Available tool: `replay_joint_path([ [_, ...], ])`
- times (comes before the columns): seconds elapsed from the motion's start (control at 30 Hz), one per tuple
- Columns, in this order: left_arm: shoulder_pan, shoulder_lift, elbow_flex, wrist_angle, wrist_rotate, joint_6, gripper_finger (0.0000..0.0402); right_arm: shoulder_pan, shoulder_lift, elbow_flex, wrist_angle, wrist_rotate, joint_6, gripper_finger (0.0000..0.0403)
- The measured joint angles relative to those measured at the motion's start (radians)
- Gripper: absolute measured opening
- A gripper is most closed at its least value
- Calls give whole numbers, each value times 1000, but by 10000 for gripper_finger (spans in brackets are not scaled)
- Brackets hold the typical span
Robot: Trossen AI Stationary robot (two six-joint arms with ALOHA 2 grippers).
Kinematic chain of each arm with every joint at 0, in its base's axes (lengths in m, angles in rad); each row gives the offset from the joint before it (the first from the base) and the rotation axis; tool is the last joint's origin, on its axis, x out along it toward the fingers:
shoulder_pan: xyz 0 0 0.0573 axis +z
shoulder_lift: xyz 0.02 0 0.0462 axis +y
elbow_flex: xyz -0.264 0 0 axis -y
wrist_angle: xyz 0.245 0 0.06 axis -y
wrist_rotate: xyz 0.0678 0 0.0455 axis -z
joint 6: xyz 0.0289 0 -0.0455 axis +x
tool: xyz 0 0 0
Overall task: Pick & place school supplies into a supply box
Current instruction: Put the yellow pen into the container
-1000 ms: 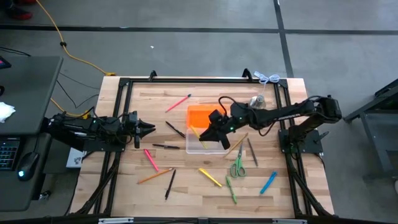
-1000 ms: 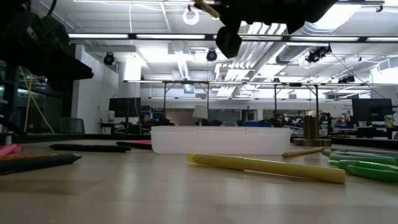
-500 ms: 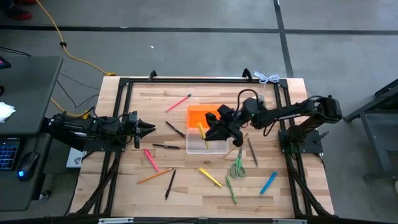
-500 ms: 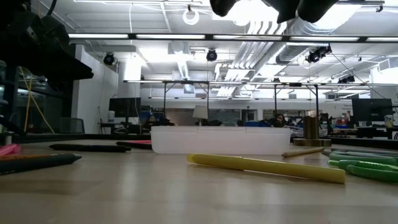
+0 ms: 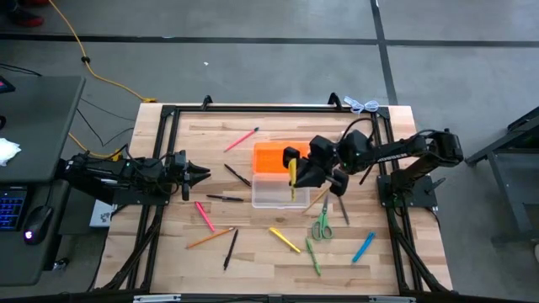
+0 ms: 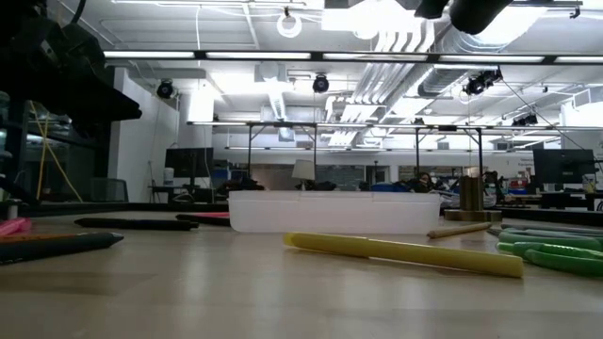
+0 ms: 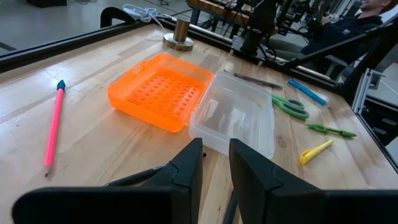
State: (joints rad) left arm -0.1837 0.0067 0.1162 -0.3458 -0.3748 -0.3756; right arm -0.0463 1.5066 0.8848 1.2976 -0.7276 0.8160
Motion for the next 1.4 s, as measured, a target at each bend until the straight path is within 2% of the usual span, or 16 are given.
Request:
replay_joint_path([
  [0.27,0,0,0,0,0,0,111,0,0,0,119,-4,21,25],
  [0.63,0,0,0,0,0,0,111,0,0,0,72,-3,22,27],
  [0.77,0,0,0,0,0,0,111,0,0,0,-38,5,17,24],
  [0.97,0,0,0,0,0,0,111,0,0,0,-316,27,-15,27],
  [1.4,0,0,0,0,0,0,111,0,0,0,-769,120,-114,21],
])
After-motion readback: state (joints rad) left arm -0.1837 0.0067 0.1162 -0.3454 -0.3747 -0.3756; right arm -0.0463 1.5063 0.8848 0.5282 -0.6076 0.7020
